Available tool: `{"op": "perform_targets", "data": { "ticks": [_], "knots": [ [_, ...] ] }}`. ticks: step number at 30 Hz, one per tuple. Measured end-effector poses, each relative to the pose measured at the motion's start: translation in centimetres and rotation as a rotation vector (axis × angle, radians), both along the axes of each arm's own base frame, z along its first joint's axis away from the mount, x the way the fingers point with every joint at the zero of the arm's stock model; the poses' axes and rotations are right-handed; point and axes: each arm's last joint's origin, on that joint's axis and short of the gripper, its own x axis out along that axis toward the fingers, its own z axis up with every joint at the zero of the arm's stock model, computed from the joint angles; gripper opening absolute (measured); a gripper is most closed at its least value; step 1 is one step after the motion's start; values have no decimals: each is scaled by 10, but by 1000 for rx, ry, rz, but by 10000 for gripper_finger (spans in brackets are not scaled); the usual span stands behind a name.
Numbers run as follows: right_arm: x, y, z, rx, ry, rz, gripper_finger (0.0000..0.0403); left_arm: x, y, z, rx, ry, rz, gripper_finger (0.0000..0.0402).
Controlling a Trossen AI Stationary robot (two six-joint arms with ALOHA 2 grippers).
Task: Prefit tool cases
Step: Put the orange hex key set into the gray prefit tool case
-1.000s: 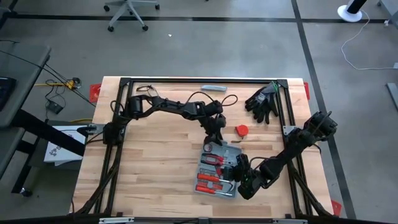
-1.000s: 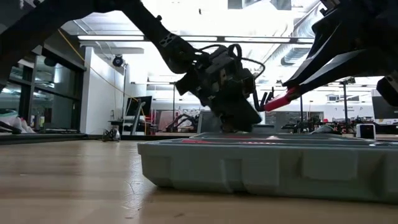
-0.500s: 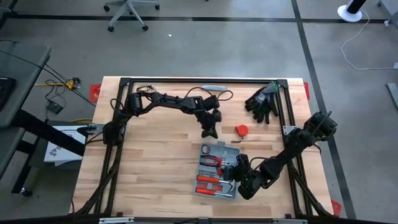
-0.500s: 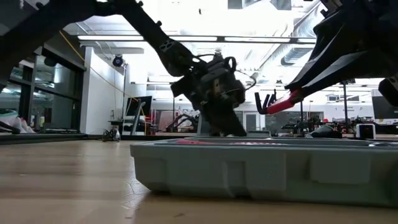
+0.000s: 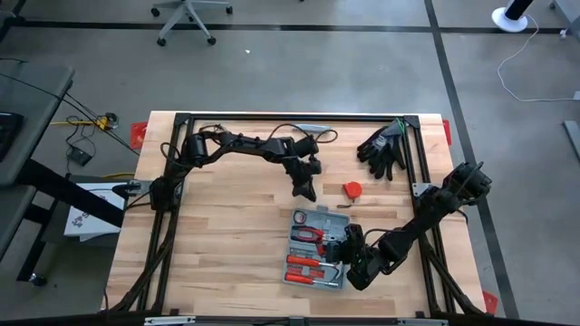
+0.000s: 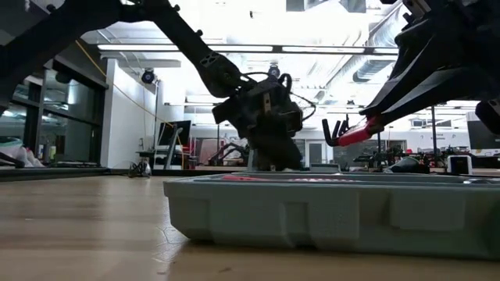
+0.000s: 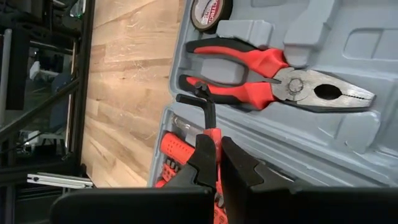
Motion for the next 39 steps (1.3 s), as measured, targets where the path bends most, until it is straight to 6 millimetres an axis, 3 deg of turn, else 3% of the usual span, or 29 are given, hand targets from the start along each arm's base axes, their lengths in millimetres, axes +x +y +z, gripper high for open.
{"op": "perform_targets", "data": {
  "ticks": [7, 13, 17, 22, 27, 39],
  "knots": [
    [0, 0, 0, 1, -1, 0, 0, 11, -28, 2, 42, -35, -29, 176],
    [0, 0, 0, -1, 0, 2, 0, 16, -47, 0, 174, -39, -26, 193],
    [0, 0, 0, -1, 0, 2, 0, 18, -57, -2, 319, -38, 3, 161],
    [0, 0, 0, -1, 0, 2, 0, 17, -58, -3, 344, -20, 8, 31],
    [0, -1, 0, -23, -13, -9, 0, 7, -35, 0, 334, 87, 82, 9],
    [4, -10, 1, -102, -45, -82, 0, -48, 53, 33, 446, 370, 411, 2]
  ]
}}
